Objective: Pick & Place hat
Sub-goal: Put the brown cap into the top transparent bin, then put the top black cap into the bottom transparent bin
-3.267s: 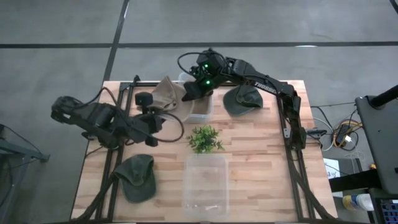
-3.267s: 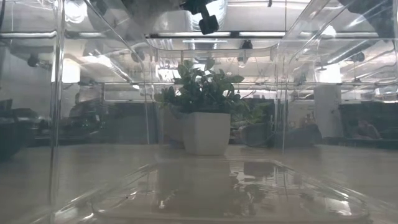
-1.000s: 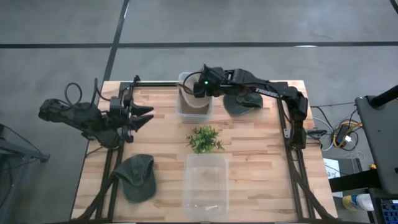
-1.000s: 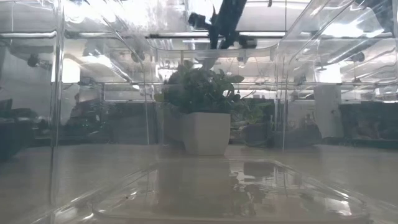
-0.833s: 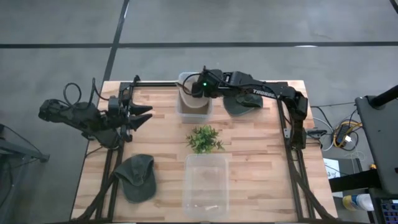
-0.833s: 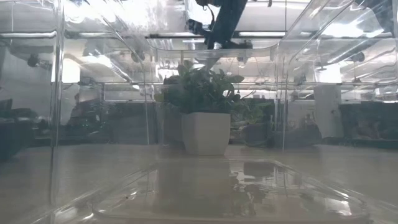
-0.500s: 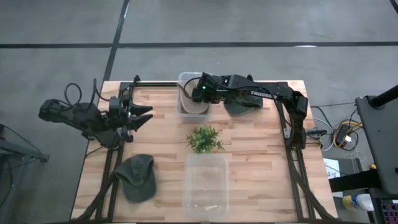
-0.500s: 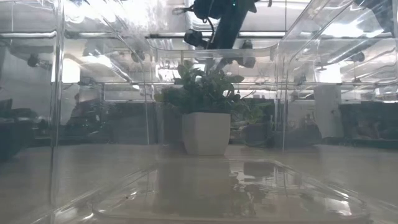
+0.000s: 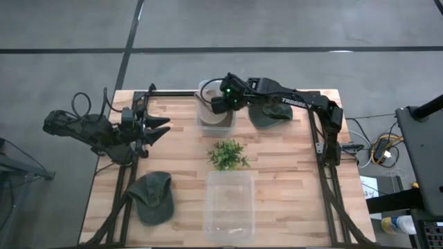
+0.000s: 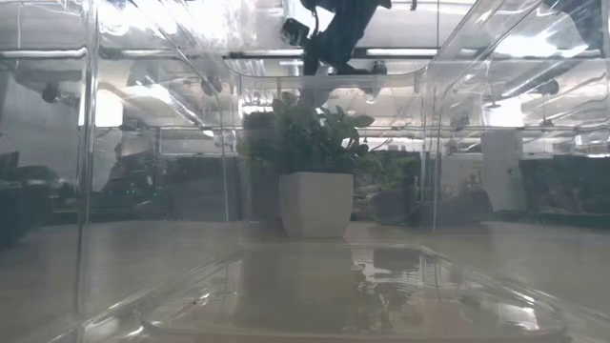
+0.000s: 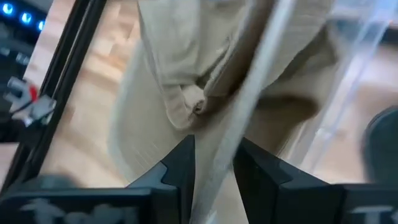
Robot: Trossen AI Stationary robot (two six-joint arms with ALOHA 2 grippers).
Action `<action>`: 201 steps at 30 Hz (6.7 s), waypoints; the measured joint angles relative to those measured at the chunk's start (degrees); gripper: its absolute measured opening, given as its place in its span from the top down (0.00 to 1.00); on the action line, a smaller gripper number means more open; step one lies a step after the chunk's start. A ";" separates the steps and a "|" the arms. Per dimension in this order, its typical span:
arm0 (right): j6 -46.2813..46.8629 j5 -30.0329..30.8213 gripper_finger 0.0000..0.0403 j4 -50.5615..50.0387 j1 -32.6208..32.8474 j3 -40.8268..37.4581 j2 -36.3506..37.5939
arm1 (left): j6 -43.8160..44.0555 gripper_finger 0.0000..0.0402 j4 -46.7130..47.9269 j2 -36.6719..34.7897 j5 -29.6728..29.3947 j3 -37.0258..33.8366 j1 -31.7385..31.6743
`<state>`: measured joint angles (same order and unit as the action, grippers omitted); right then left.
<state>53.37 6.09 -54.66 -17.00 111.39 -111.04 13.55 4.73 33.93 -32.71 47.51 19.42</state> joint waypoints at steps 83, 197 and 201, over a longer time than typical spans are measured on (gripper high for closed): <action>71.89 42.68 0.49 17.89 25.78 -73.23 45.30 | 1.83 0.62 0.22 0.00 -3.43 0.02 -0.02; 61.13 15.70 0.97 -1.91 51.01 -17.11 22.74 | 3.18 0.62 -0.11 0.70 -8.52 0.04 -0.02; 62.84 15.06 0.97 -2.01 52.70 -13.78 18.60 | 2.98 0.62 -0.05 0.72 -8.52 0.04 -0.02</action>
<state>116.20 21.16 -56.68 35.70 97.61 -92.44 16.53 4.68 34.65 -41.23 47.55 19.40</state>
